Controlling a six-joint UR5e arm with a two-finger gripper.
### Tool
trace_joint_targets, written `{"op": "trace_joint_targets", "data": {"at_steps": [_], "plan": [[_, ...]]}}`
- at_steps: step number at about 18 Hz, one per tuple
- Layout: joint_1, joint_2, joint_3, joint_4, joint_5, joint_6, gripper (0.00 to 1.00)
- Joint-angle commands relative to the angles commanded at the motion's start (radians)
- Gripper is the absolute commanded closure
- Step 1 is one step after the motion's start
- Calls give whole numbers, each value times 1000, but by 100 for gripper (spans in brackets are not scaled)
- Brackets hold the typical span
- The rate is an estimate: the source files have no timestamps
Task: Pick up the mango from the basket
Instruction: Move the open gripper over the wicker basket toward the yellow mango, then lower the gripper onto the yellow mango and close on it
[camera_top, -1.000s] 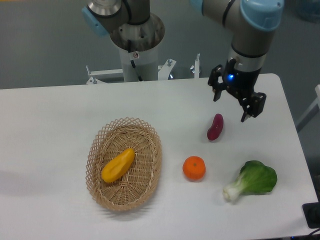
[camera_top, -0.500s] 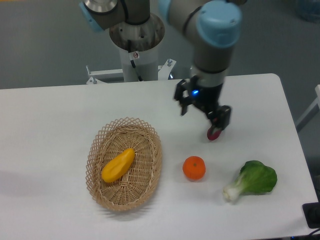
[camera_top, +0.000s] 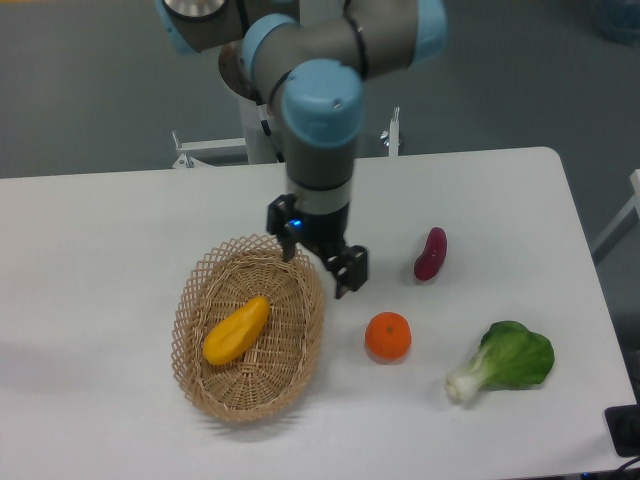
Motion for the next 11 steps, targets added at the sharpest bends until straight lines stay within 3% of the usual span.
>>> {"op": "trace_joint_targets", "data": {"at_steps": [5, 8, 11], "plan": [[-109, -91, -8, 59, 63, -228, 0], [-129, -120, -11, 60, 66, -270, 0], [-143, -157, -9, 114, 69, -301, 0]]}}
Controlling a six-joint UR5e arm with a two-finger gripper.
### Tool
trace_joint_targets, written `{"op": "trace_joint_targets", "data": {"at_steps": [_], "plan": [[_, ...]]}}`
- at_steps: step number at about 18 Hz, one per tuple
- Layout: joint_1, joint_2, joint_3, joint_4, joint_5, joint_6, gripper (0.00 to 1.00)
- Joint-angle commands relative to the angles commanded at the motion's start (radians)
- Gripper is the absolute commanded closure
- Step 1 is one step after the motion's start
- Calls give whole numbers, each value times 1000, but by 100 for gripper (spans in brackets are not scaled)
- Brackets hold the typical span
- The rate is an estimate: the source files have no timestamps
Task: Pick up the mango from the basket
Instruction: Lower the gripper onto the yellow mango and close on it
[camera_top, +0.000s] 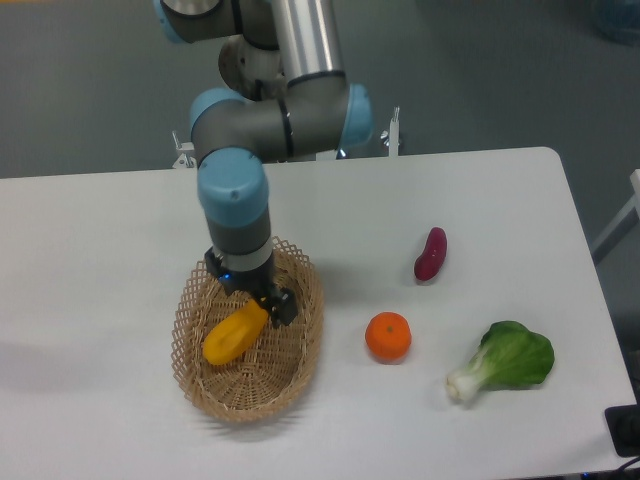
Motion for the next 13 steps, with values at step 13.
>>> {"op": "trace_joint_targets", "data": {"at_steps": [13], "plan": [[-35, -51, 6, 12, 18, -5, 0]]}}
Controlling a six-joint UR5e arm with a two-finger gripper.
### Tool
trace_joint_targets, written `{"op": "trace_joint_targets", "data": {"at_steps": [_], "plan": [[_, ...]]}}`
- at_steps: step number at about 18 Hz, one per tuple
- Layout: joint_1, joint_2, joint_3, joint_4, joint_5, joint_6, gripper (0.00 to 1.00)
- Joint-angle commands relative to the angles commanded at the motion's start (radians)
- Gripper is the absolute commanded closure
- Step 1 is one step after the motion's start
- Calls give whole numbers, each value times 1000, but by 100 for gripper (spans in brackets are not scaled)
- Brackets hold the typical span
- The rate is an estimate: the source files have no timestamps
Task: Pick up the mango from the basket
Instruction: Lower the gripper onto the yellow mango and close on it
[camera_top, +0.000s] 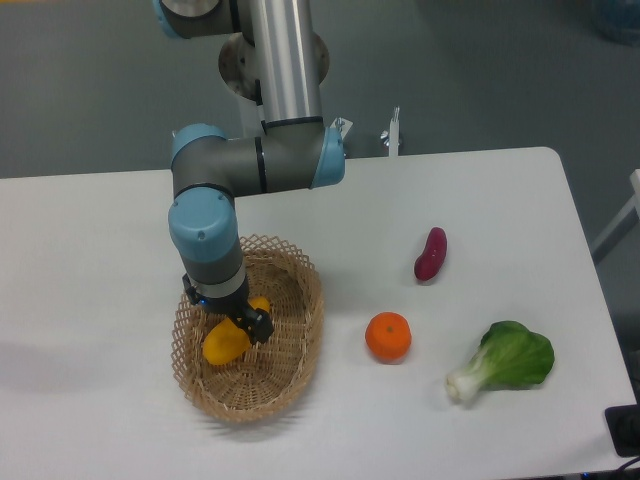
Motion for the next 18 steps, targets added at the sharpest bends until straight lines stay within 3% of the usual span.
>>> {"op": "trace_joint_targets", "data": {"at_steps": [1, 3, 4, 10, 14, 18], "plan": [[-3, -2, 2, 3, 27, 0, 5], [-15, -5, 3, 11, 43, 2, 36], [-15, -5, 5, 12, 43, 2, 42], [-15, 3, 8, 15, 43, 11, 55], [-15, 18, 20, 12, 37, 17, 56], [18, 57, 80, -20, 25, 32, 56]]}}
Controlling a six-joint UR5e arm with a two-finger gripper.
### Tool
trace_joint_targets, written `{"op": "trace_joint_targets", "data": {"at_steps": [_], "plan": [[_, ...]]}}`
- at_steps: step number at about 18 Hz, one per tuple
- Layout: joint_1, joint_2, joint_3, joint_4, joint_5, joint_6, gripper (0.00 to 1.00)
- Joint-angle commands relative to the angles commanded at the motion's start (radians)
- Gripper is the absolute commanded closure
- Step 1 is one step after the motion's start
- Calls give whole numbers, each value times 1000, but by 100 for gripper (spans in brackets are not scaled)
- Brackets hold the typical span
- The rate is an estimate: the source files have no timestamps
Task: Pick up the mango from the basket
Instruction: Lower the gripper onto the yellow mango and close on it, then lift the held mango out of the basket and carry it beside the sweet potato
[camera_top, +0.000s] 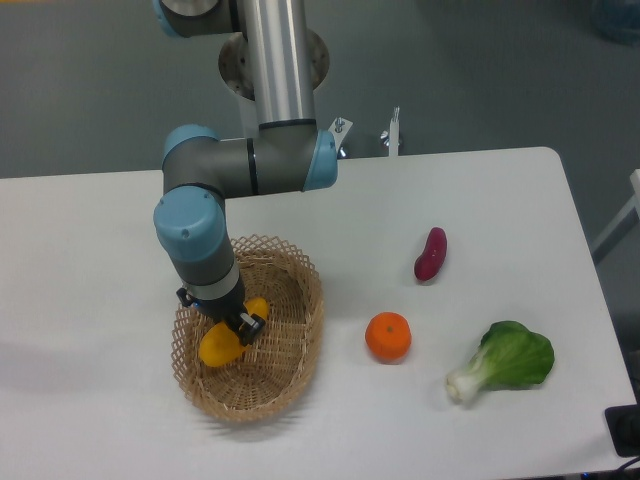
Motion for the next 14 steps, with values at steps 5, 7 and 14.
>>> {"op": "trace_joint_targets", "data": {"at_steps": [5, 7, 14], "plan": [[78, 20, 133, -145, -57, 51, 56], [117, 20, 193, -224, -77, 81, 56], [302, 40, 318, -365, -179, 290, 55]]}}
